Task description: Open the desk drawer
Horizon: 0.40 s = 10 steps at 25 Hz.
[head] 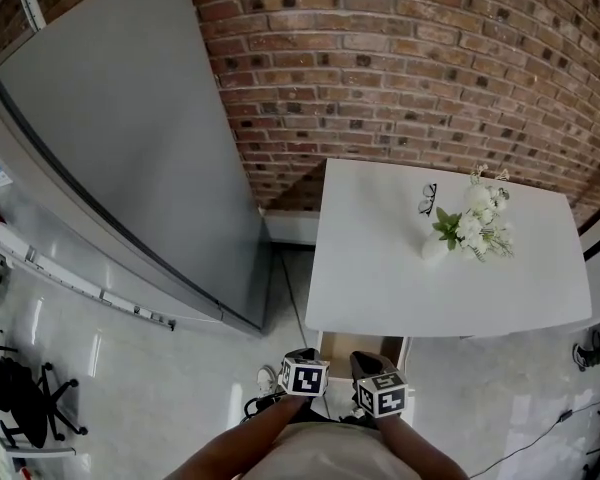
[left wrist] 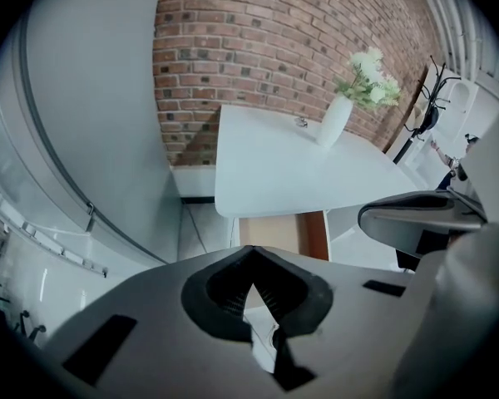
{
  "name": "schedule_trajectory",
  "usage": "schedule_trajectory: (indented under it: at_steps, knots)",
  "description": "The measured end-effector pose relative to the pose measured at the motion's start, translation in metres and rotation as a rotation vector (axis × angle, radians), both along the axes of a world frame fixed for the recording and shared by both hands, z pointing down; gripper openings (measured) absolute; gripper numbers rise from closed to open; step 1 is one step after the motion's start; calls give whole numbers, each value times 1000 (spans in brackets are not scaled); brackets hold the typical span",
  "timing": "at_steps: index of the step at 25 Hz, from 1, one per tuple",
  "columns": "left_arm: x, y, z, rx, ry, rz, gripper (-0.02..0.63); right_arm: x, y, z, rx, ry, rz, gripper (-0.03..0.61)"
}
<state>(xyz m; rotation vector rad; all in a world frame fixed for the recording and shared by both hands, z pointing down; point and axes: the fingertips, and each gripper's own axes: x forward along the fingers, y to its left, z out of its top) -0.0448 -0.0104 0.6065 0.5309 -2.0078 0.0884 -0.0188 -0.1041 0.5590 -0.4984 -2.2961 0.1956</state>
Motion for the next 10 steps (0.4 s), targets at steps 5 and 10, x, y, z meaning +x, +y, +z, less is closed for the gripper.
schedule_trajectory:
  at_steps: [5,10]
  knots:
    - [3,1,6,-2,16,-1,6,7,-5,3,2,16,24,9]
    - [3,-1,10,-9,17,-4,6,13,-12,7,3,25,36,9]
